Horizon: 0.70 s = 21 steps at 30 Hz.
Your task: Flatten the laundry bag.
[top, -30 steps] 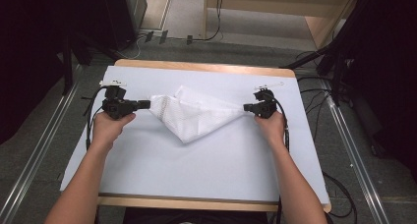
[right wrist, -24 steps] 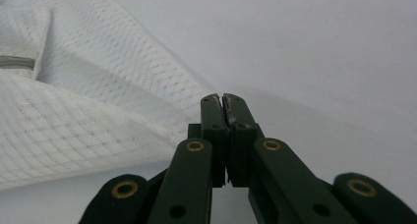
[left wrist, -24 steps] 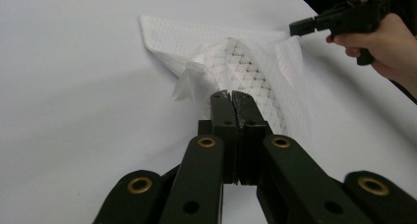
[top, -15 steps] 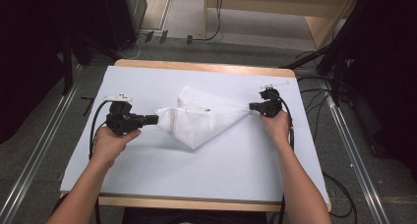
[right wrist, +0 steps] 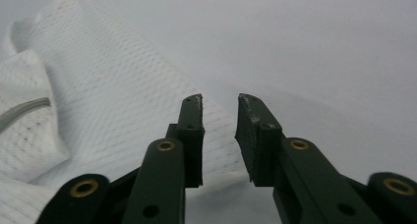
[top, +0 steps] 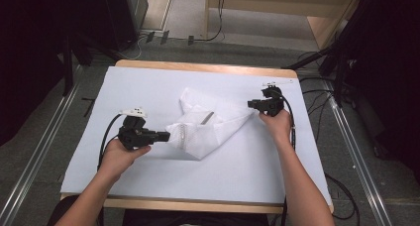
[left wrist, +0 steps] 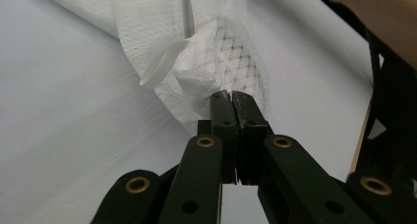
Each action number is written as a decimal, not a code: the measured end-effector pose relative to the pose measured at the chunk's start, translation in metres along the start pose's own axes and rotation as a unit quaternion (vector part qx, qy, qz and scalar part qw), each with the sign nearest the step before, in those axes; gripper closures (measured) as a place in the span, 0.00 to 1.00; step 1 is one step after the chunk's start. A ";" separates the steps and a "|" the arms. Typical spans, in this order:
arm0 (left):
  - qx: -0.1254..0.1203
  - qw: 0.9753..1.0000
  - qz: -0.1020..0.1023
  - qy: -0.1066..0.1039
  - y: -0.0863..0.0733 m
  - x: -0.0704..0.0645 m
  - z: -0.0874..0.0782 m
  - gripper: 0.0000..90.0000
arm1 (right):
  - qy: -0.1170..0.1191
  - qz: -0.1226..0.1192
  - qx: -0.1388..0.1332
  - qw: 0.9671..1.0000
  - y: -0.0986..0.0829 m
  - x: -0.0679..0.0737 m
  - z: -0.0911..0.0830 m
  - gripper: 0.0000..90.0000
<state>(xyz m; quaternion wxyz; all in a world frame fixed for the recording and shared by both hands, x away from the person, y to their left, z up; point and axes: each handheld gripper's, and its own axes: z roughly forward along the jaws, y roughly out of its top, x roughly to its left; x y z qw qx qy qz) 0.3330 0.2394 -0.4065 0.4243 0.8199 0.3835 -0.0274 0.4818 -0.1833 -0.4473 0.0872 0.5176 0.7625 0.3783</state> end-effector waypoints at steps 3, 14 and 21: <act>0.008 1.000 0.002 -0.008 -0.002 -0.002 0.005 0.99 | 0.009 -0.013 0.007 1.000 0.002 0.011 0.001 0.91; -0.029 0.999 0.017 -0.002 0.005 -0.002 -0.018 0.70 | 0.058 -0.053 0.029 0.997 -0.003 0.051 0.008 1.00; -0.028 0.999 -0.001 0.025 0.016 0.015 -0.026 0.68 | 0.071 -0.074 0.042 0.994 -0.005 0.069 0.013 1.00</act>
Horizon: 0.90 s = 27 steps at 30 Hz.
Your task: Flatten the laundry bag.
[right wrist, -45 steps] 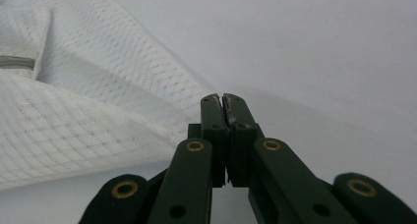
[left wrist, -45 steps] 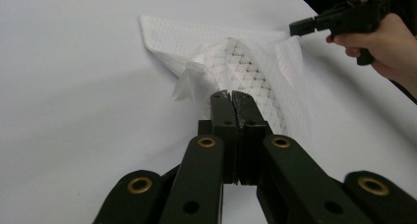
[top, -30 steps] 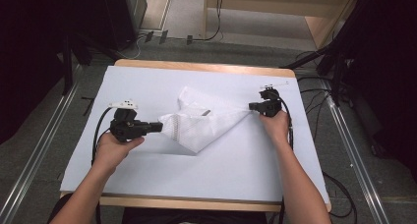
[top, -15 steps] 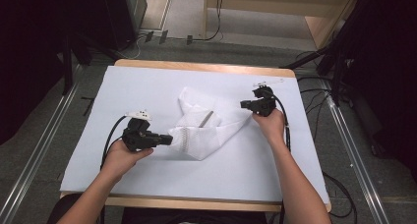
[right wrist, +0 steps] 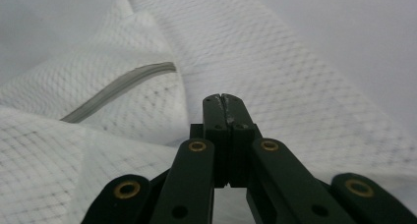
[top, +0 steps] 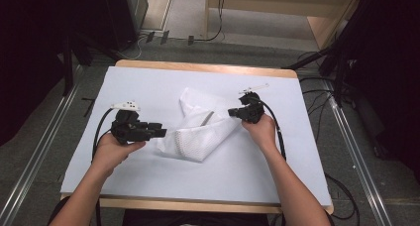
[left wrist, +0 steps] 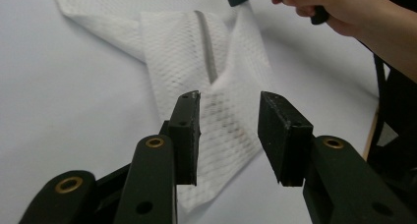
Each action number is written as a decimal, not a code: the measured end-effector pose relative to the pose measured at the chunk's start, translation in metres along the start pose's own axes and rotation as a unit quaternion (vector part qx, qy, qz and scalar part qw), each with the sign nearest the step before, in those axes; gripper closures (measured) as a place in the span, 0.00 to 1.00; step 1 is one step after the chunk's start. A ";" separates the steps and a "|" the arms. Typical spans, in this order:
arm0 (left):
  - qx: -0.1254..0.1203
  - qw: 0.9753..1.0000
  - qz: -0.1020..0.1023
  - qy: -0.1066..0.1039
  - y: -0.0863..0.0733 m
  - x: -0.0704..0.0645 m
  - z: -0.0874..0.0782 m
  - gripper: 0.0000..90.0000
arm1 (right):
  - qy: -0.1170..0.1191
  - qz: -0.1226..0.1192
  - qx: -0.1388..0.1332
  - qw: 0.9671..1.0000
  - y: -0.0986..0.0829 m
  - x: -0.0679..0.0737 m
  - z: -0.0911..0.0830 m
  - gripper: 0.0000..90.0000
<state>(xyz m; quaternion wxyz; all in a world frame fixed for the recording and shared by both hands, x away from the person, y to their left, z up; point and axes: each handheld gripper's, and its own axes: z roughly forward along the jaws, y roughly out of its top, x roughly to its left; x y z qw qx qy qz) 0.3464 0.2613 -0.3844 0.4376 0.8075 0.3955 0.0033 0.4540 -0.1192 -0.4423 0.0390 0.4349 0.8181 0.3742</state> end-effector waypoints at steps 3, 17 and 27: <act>0.002 1.000 -0.010 0.007 0.007 0.011 0.006 0.68 | 0.005 -0.010 0.004 1.000 0.001 0.008 0.004 1.00; 0.043 0.999 -0.015 0.024 0.031 0.040 0.053 0.66 | 0.018 -0.028 0.037 0.999 -0.014 0.027 0.006 1.00; 0.076 0.997 -0.005 0.033 0.037 0.046 0.087 0.63 | 0.017 -0.035 0.049 0.998 -0.037 0.034 -0.002 1.00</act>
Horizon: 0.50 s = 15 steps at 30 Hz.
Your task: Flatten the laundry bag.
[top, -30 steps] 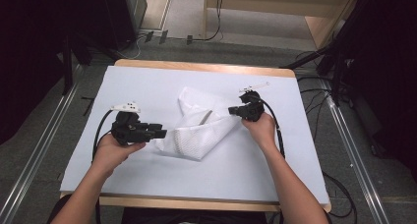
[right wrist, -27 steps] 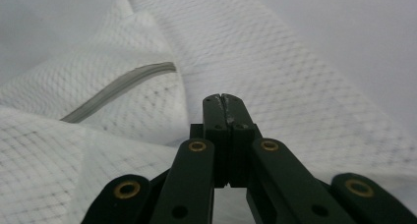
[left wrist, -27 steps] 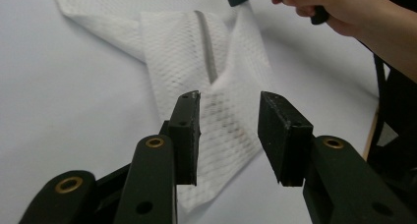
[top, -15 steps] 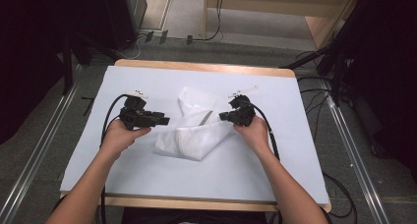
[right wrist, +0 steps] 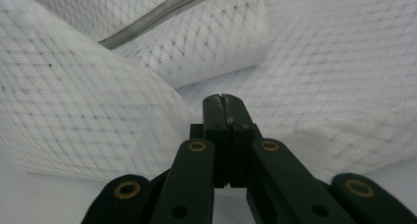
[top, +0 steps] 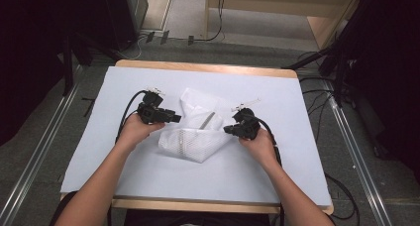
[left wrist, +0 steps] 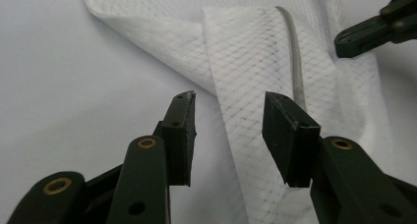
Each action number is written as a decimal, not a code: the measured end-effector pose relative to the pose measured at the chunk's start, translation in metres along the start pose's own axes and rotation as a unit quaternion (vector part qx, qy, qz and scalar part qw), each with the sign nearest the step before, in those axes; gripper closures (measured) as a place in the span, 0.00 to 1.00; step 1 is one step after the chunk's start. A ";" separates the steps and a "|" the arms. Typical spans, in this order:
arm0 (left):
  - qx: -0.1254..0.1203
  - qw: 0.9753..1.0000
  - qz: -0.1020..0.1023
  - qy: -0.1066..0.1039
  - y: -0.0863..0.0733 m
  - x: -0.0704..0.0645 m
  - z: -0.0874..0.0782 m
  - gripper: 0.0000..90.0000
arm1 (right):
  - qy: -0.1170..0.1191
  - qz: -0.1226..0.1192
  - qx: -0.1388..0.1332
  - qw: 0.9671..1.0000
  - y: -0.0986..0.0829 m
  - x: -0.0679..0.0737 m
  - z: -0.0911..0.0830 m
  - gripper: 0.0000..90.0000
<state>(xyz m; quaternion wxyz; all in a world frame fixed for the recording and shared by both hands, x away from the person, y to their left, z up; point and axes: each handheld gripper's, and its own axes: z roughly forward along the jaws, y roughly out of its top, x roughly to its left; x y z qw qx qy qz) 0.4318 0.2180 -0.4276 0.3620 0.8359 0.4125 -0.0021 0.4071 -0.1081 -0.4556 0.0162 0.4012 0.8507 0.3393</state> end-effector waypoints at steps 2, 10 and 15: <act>0.004 1.000 0.004 -0.002 0.002 0.000 0.006 0.63 | 0.002 0.001 0.000 1.000 -0.003 0.001 0.000 1.00; 0.009 1.000 0.010 -0.011 0.006 -0.001 0.023 0.62 | 0.005 0.000 -0.007 1.000 -0.012 0.006 -0.002 1.00; 0.015 1.000 0.017 -0.015 0.010 -0.004 0.033 0.61 | 0.000 -0.006 -0.012 1.000 -0.017 0.009 -0.002 1.00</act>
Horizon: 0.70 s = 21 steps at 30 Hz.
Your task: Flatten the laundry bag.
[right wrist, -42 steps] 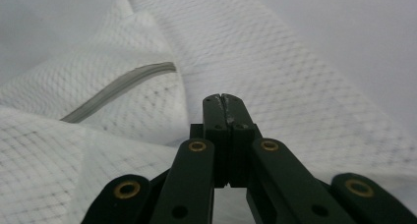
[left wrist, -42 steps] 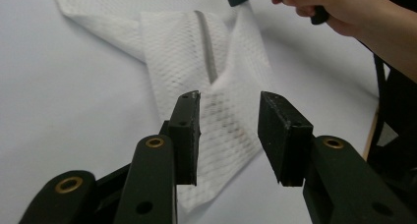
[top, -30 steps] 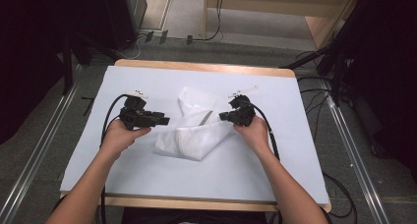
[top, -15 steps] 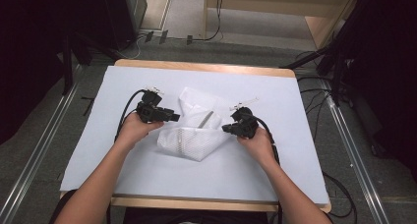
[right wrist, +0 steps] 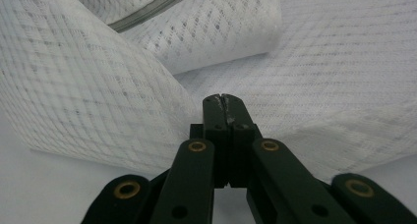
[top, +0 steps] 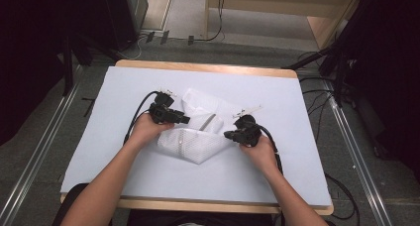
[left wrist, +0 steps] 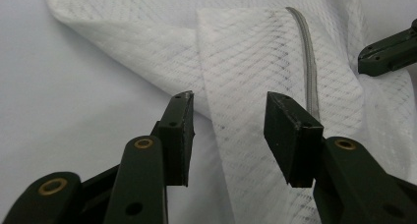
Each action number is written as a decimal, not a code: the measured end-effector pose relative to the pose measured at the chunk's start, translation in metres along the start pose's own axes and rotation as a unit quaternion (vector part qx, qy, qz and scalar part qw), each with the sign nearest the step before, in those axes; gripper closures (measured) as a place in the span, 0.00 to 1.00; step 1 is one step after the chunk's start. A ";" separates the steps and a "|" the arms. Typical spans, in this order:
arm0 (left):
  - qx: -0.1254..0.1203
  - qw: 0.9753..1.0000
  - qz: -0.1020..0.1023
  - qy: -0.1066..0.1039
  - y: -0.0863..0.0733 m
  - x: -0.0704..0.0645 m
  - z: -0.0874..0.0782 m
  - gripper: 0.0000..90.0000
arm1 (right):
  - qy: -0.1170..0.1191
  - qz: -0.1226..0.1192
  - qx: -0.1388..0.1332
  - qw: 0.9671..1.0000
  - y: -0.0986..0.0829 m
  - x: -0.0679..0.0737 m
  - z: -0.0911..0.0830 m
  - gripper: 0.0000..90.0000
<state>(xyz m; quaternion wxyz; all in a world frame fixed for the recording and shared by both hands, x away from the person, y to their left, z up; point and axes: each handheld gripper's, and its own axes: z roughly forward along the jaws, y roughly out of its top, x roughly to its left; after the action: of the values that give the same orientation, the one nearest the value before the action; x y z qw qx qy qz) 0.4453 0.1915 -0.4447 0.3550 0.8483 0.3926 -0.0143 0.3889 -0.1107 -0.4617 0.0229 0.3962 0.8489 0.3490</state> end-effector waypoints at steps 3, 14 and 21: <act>0.006 1.000 0.006 -0.005 0.001 -0.003 0.007 0.62 | 0.000 -0.002 -0.002 1.000 -0.002 -0.001 0.001 1.00; 0.025 0.999 0.004 -0.026 0.001 -0.006 0.012 1.00 | 0.000 0.003 -0.001 1.000 -0.004 -0.002 0.002 1.00; -0.001 1.000 0.009 -0.026 0.003 -0.012 -0.011 1.00 | 0.002 0.004 -0.002 1.000 -0.004 -0.005 0.002 1.00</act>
<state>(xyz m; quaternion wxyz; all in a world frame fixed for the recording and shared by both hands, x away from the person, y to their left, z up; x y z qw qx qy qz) 0.4361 0.1898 -0.4312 0.3659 0.8507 0.3759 -0.0331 0.3903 -0.1144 -0.4669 0.0209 0.3986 0.8469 0.3514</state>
